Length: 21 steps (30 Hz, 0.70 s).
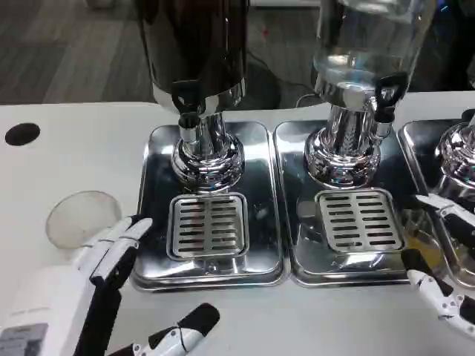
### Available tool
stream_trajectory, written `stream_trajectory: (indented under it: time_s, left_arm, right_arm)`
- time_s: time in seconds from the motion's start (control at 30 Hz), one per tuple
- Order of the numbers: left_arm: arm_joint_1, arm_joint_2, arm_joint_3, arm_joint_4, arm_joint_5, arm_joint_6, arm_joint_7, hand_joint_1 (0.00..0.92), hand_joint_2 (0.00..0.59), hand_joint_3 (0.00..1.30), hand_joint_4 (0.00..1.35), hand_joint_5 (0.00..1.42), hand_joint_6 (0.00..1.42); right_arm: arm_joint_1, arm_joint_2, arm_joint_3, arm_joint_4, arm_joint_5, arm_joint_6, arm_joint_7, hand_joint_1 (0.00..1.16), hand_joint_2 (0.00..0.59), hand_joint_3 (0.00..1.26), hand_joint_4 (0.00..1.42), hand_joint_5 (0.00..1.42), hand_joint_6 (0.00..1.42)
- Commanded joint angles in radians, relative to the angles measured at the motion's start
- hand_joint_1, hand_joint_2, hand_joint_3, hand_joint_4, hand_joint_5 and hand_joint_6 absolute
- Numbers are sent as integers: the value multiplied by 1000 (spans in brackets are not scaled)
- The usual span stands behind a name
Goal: Grasp the cup under the faucet to collect the drink, then remove the cup.
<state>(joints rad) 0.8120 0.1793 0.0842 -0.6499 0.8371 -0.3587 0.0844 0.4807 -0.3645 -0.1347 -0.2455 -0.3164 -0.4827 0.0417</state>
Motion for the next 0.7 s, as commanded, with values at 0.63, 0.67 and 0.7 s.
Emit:
stream_trajectory:
  time_s: [0.63, 0.67, 0.7]
  left_arm:
    - [17, -3, -40, -37, 25, 32, 4, 0, 102, 214, 110, 177, 392]
    - [17, -2, -40, -36, 24, 31, 5, 0, 102, 214, 110, 177, 392]
    - [17, -1, -41, -35, 24, 30, 5, 0, 101, 214, 110, 177, 392]
  right_arm:
    - [-1, 8, 21, -26, 36, -8, 24, 586, 377, 285, 200, 143, 0]
    - [-1, 8, 21, -28, 34, -7, 24, 586, 377, 285, 200, 143, 0]
    - [0, 9, 22, -30, 33, -5, 24, 587, 377, 285, 200, 143, 0]
